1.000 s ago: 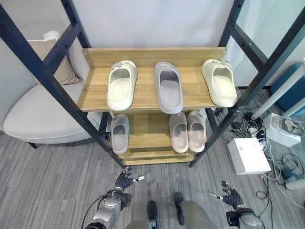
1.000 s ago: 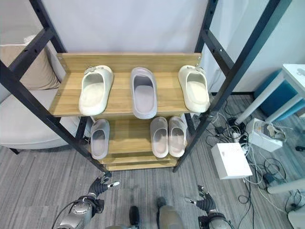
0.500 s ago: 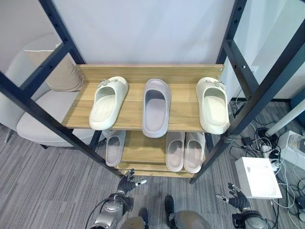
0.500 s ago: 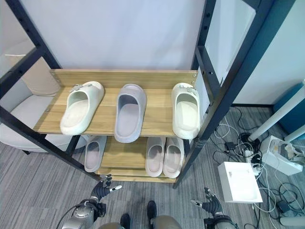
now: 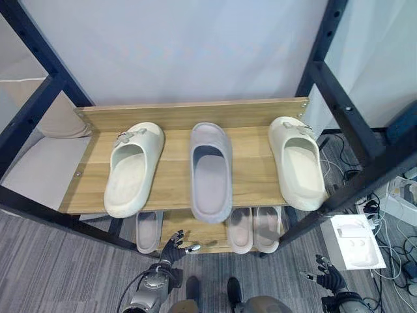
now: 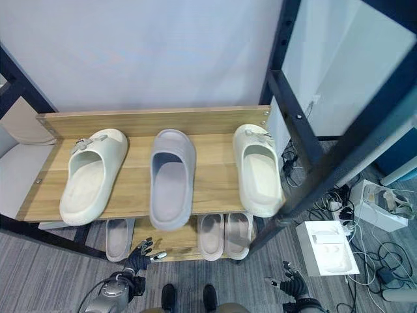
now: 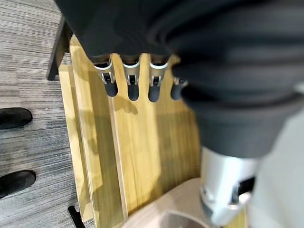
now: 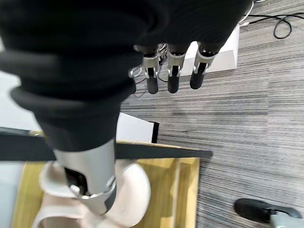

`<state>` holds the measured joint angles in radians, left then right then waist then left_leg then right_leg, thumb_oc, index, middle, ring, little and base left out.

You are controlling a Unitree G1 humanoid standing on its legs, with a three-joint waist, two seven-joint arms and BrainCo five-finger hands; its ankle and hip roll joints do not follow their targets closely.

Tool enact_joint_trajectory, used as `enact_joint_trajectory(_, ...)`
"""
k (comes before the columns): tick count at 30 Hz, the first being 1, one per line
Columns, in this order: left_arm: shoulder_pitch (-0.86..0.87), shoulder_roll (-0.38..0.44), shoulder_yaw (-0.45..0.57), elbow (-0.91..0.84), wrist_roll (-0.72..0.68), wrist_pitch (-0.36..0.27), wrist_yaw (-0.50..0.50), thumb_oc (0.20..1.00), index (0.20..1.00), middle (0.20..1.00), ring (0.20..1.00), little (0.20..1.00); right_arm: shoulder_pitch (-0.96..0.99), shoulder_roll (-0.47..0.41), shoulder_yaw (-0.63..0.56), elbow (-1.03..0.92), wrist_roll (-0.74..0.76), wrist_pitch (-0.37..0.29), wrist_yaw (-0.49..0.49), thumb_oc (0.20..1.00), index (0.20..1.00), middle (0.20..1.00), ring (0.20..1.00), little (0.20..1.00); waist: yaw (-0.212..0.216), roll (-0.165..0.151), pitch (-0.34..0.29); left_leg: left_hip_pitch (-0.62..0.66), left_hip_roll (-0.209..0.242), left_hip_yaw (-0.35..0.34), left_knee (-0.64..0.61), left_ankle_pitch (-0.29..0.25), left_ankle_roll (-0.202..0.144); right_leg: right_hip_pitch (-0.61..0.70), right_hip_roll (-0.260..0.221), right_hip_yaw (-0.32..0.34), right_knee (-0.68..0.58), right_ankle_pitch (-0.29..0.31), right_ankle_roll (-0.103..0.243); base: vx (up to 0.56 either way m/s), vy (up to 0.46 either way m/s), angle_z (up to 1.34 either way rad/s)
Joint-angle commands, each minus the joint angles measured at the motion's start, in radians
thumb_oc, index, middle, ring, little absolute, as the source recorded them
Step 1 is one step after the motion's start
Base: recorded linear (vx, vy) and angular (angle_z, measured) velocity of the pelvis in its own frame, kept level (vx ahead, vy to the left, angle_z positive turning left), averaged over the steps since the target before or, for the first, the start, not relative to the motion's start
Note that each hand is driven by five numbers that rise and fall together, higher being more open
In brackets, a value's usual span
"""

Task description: Arrange the slippers neatly on the shoe rack.

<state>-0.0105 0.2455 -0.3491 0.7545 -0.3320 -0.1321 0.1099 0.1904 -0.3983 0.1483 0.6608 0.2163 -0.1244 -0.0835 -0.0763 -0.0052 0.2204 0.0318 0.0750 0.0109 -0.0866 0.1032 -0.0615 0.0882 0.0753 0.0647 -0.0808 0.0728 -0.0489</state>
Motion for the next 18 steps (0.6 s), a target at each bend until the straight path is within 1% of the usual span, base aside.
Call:
enact_joint_trajectory(1, -0.011, 0.030, 0.018, -0.047, 0.036, -0.038, -0.010, 1.000, 1.000, 1.000, 1.000, 1.000, 0.016, -0.021, 0.000, -0.047, -0.009, -0.023, 0.006, 1.000, 1.000, 1.000, 1.000, 1.000, 0.014, -0.033, -0.037, -0.008, -0.043, 0.027, -0.001, -0.036, 0.009, 0.016, -0.133, 0.045, 0.038, -0.119, 0.137, 0.05, 0.083, 0.00)
enact_joint_trajectory(4, -0.004, 0.039, 0.021, -0.062, 0.042, -0.036, -0.019, 1.000, 1.000, 1.000, 1.000, 1.000, 0.034, -0.035, 0.005, -0.118, -0.040, -0.023, 0.021, 1.000, 1.000, 1.000, 1.000, 1.000, 0.014, -0.037, -0.045, -0.003, -0.051, 0.032, -0.001, -0.048, 0.016, 0.014, -0.144, 0.053, 0.029, -0.110, 0.149, 0.04, 0.076, -0.03)
enact_joint_trajectory(8, -0.001, 0.050, 0.019, -0.086, 0.060, -0.034, -0.029, 1.000, 1.000, 1.000, 1.000, 1.000, 0.098, -0.089, 0.011, -0.318, -0.122, -0.030, 0.065, 1.000, 1.000, 1.000, 1.000, 1.000, 0.009, -0.048, -0.050, -0.002, -0.057, 0.041, -0.001, -0.057, 0.022, 0.006, -0.150, 0.062, 0.024, -0.099, 0.161, 0.01, 0.058, -0.10)
enact_joint_trajectory(9, 0.000, 0.050, 0.019, -0.086, 0.061, -0.034, -0.029, 1.000, 1.000, 1.000, 1.000, 1.000, 0.101, -0.089, 0.010, -0.321, -0.122, -0.028, 0.065, 1.000, 1.000, 1.000, 1.000, 1.000, 0.010, -0.048, -0.051, -0.002, -0.057, 0.041, -0.001, -0.057, 0.022, 0.006, -0.150, 0.062, 0.024, -0.099, 0.161, 0.01, 0.045, -0.13)
enact_joint_trajectory(10, -0.001, 0.053, 0.021, -0.085, 0.070, -0.034, -0.032, 1.000, 1.000, 1.000, 1.000, 1.000, 0.154, -0.120, 0.005, -0.411, -0.165, -0.033, 0.095, 1.000, 1.000, 1.000, 1.000, 1.000, 0.006, -0.055, -0.053, -0.002, -0.057, 0.046, -0.001, -0.060, 0.023, 0.001, -0.150, 0.065, 0.024, -0.096, 0.165, 0.01, 0.043, -0.13)
enact_joint_trajectory(12, -0.004, 0.051, 0.024, -0.077, 0.080, -0.034, -0.033, 1.000, 1.000, 1.000, 1.000, 1.000, 0.217, -0.144, -0.019, -0.508, -0.189, -0.038, 0.120, 1.000, 1.000, 1.000, 1.000, 1.000, -0.001, -0.062, -0.056, 0.001, -0.057, 0.051, -0.001, -0.064, 0.024, -0.001, -0.150, 0.071, 0.023, -0.094, 0.169, 0.02, 0.062, -0.10)
enact_joint_trajectory(13, -0.017, 0.041, 0.029, -0.047, 0.089, -0.040, -0.031, 1.000, 1.000, 1.000, 1.000, 1.000, 0.297, -0.190, -0.047, -0.664, -0.204, -0.057, 0.172, 1.000, 1.000, 1.000, 1.000, 1.000, -0.011, -0.070, -0.062, 0.007, -0.055, 0.062, -0.001, -0.070, 0.024, -0.005, -0.149, 0.081, 0.024, -0.090, 0.175, 0.01, 0.069, -0.06)
enact_joint_trajectory(16, -0.033, 0.026, 0.025, -0.008, 0.099, -0.041, -0.032, 1.000, 1.000, 1.000, 1.000, 1.000, 0.368, -0.257, -0.081, -0.839, -0.189, -0.080, 0.234, 1.000, 1.000, 1.000, 1.000, 1.000, -0.022, -0.076, -0.069, 0.013, -0.052, 0.073, -0.001, -0.075, 0.023, -0.007, -0.148, 0.088, 0.020, -0.085, 0.180, 0.00, 0.043, -0.13)
enact_joint_trajectory(18, -0.052, 0.015, 0.019, 0.026, 0.113, -0.043, -0.037, 1.000, 1.000, 1.000, 1.000, 1.000, 0.414, -0.326, -0.120, -0.957, -0.149, -0.100, 0.288, 1.000, 1.000, 1.000, 1.000, 1.000, -0.032, -0.081, -0.077, 0.016, -0.052, 0.080, -0.001, -0.079, 0.022, -0.008, -0.146, 0.090, 0.019, -0.083, 0.183, 0.00, 0.032, -0.19)
